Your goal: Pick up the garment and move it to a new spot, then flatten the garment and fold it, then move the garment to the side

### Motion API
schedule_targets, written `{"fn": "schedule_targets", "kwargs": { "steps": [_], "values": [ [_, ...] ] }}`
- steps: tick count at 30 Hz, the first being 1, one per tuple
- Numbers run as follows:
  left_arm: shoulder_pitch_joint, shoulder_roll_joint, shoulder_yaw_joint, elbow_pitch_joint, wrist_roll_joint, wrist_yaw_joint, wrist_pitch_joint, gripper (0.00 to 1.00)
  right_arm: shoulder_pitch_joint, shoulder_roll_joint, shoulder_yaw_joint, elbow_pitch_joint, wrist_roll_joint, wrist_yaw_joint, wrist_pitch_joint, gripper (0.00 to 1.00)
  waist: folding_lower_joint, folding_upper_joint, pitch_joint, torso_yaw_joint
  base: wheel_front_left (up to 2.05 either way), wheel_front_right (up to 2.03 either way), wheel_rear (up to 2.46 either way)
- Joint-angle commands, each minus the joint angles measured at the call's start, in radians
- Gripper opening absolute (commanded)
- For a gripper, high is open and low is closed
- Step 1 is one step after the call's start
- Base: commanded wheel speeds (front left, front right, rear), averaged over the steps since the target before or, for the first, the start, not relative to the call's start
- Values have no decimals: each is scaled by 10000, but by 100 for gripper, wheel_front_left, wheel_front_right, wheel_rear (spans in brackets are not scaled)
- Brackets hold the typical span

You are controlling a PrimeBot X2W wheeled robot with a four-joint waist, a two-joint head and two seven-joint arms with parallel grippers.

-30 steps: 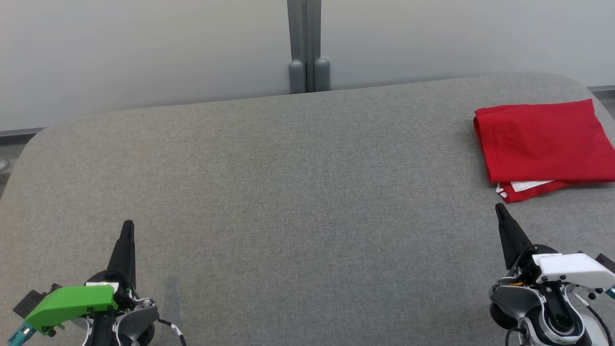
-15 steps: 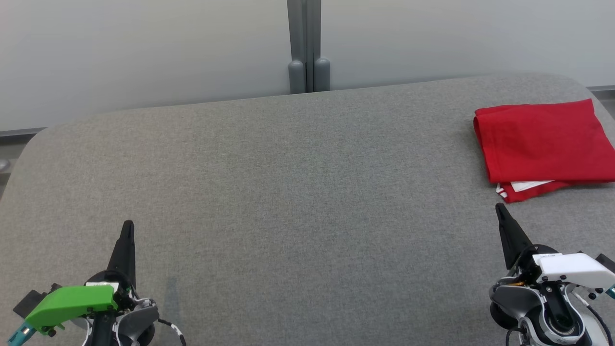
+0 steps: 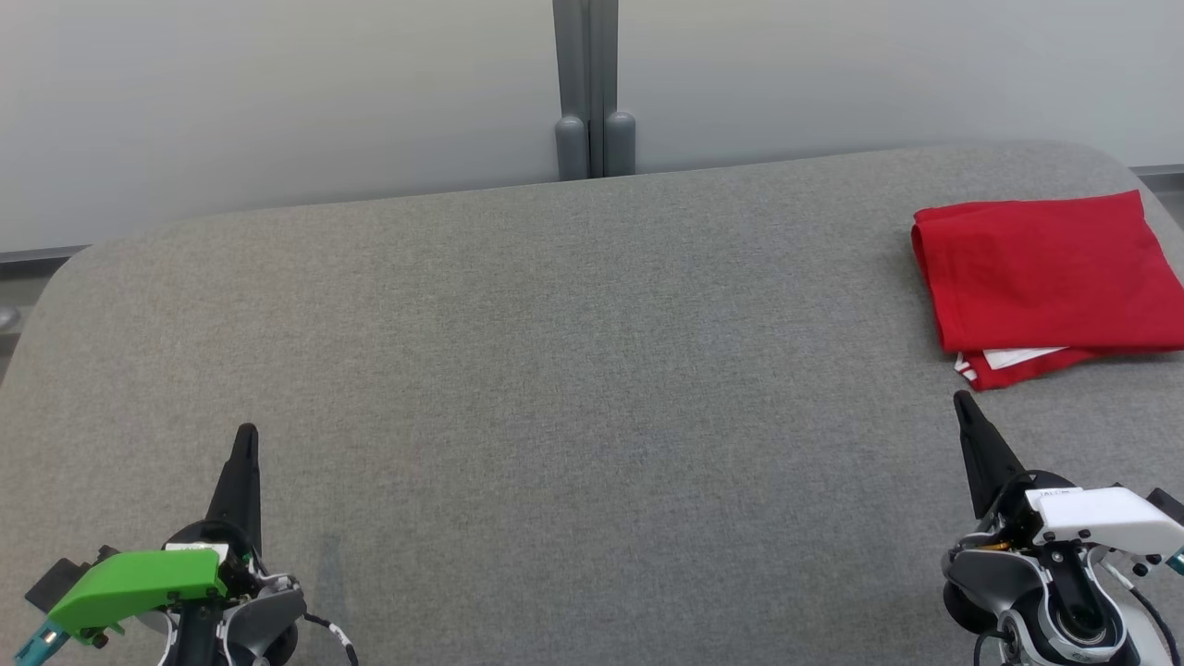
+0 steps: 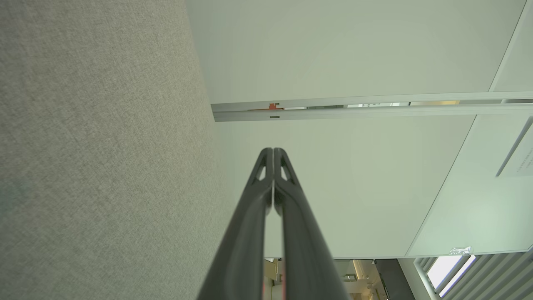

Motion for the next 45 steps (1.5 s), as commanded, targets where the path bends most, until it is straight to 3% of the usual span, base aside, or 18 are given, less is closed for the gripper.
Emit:
{"fn": "schedule_targets", "kwargs": {
  "steps": [1, 45],
  "values": [
    [-99, 58, 27, -16, -32, -44, 32, 0, -66, -12, -20, -48, -3, 4, 16, 0, 0, 0, 0, 0, 0, 0, 0],
    [-99, 58, 26, -19, -34, -44, 30, 0, -68, 3, -37, -46, -28, 4, 32, 0, 0, 0, 0, 0, 0, 0, 0]
  ]
}}
